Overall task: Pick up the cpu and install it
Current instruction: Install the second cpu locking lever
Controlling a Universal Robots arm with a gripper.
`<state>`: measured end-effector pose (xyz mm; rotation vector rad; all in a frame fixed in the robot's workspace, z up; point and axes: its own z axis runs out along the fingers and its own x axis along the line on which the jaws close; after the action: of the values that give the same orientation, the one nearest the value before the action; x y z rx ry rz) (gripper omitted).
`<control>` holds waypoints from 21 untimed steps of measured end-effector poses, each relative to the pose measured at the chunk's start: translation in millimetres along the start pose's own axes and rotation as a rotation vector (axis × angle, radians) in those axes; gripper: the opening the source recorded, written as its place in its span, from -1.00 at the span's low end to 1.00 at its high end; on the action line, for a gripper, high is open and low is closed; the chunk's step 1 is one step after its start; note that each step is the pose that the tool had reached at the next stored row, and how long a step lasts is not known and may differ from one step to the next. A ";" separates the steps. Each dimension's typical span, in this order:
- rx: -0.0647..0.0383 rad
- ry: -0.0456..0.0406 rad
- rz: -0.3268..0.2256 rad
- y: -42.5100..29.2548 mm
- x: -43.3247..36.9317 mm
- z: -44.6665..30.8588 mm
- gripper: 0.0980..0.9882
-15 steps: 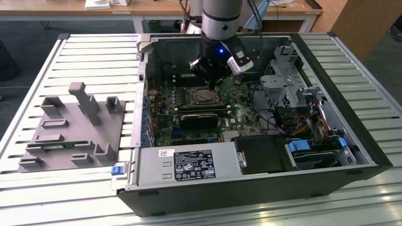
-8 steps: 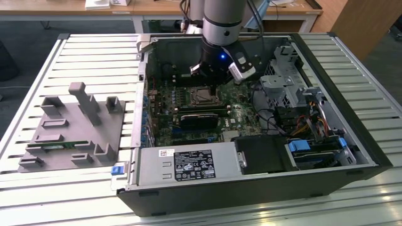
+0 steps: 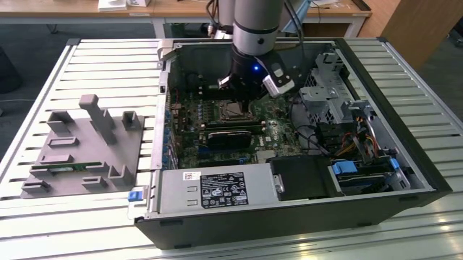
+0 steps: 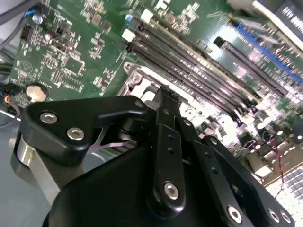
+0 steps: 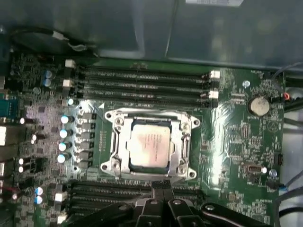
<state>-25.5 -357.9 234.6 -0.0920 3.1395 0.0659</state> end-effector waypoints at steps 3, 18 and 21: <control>0.000 0.0000 0.001 -6.7 1.6 -0.1 -0.98; -0.001 0.0093 0.001 -10.8 26.2 13.0 -0.98; -0.011 0.0097 0.001 -11.8 26.5 15.6 -0.98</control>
<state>-51.3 -370.6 218.4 -0.0909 3.1492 0.0824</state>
